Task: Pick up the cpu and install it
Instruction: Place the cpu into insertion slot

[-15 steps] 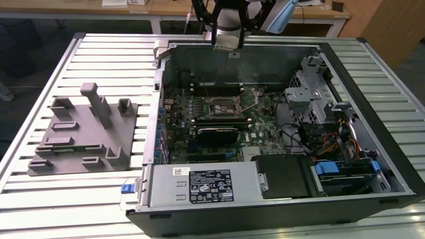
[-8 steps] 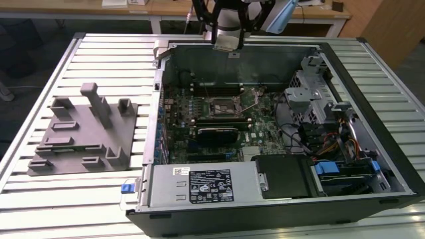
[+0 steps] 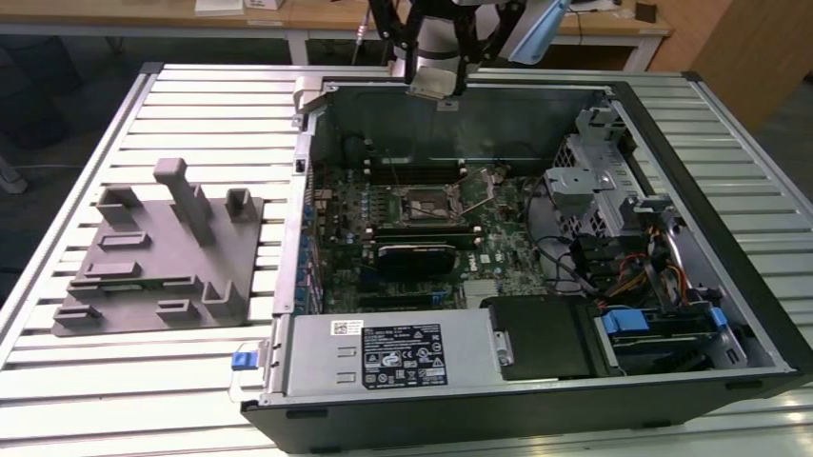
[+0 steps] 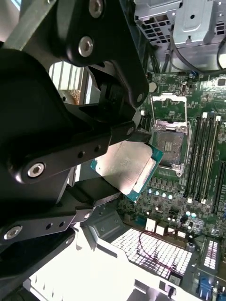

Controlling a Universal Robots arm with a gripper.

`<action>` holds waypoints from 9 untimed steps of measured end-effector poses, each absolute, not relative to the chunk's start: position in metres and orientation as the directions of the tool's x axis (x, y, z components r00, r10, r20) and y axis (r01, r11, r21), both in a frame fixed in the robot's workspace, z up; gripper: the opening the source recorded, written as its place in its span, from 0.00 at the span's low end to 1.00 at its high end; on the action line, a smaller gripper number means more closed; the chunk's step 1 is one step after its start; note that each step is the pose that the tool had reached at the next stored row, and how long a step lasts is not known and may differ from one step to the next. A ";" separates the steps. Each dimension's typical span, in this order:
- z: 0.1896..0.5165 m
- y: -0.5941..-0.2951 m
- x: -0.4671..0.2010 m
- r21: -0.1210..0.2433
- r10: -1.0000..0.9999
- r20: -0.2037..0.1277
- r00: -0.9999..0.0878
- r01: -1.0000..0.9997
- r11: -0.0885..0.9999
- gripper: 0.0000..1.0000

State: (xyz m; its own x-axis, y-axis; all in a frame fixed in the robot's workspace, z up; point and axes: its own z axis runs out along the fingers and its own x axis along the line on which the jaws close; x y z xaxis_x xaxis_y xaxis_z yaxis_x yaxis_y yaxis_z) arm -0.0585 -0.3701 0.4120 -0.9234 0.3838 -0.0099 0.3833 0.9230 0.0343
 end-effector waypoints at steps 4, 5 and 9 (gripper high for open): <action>0.412 -0.370 -0.058 0.034 0.416 -0.010 -0.909 0.415 0.909 0.54; 0.412 -0.370 -0.058 0.034 0.424 -0.010 -0.906 0.423 0.905 0.54; 0.411 -0.370 -0.058 0.034 0.454 -0.010 -0.891 0.454 0.891 0.54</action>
State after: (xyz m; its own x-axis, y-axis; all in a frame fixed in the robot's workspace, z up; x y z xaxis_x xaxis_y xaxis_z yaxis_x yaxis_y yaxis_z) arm -0.0585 -0.3696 0.4114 -0.8909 0.4541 -0.0099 0.4536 0.8906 0.0343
